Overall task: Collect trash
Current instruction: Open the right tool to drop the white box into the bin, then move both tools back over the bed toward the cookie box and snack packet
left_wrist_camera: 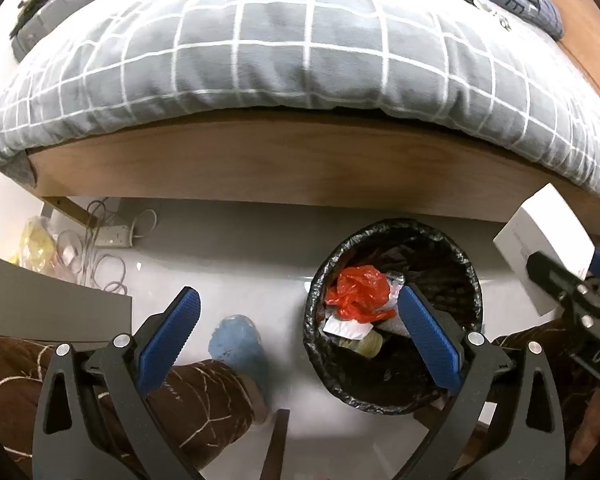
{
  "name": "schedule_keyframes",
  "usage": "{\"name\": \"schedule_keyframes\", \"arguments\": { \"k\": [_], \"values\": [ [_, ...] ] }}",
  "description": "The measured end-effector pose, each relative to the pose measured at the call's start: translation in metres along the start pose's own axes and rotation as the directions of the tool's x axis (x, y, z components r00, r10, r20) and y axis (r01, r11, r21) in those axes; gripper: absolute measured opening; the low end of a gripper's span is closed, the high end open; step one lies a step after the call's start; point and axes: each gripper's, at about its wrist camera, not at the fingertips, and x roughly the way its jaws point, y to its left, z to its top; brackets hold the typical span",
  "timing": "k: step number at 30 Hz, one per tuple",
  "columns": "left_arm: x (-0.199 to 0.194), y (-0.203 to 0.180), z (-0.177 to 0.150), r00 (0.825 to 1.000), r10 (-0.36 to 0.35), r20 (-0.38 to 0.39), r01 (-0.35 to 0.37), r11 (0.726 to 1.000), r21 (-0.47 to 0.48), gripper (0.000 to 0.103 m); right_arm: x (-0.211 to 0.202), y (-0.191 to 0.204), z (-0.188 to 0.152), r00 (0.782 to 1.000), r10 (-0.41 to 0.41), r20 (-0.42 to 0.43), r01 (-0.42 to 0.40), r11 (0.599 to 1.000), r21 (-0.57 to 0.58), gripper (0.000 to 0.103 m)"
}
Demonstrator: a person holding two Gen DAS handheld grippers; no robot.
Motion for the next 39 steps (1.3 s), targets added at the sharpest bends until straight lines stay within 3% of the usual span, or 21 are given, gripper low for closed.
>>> {"name": "schedule_keyframes", "arguments": {
  "k": [8,14,25,33,39],
  "values": [
    [-0.004,0.003,0.002,1.0,-0.013,0.01,0.013,1.0,-0.015,0.097,0.005,0.007,0.0,1.0,0.005,-0.018,-0.006,1.0,-0.016,0.076],
    [-0.01,-0.001,0.005,1.0,-0.011,0.028,0.011,1.0,-0.004,0.097,-0.003,0.004,0.003,0.999,-0.029,0.024,0.029,0.999,-0.013,0.091],
    [-0.039,-0.015,0.024,0.994,-0.037,0.102,0.035,0.999,0.016,0.097,-0.042,-0.024,0.024,0.983,-0.076,0.168,0.067,0.996,0.057,0.095],
    [-0.068,-0.025,0.057,0.98,-0.066,0.19,0.067,0.998,0.002,0.097,-0.069,-0.042,0.048,0.959,-0.098,0.265,0.081,0.994,0.074,0.095],
    [-0.085,-0.024,0.099,0.968,-0.068,0.243,0.072,0.997,-0.006,0.097,-0.079,-0.05,0.076,0.945,-0.11,0.307,0.094,0.993,0.066,0.095]
  ]
}}
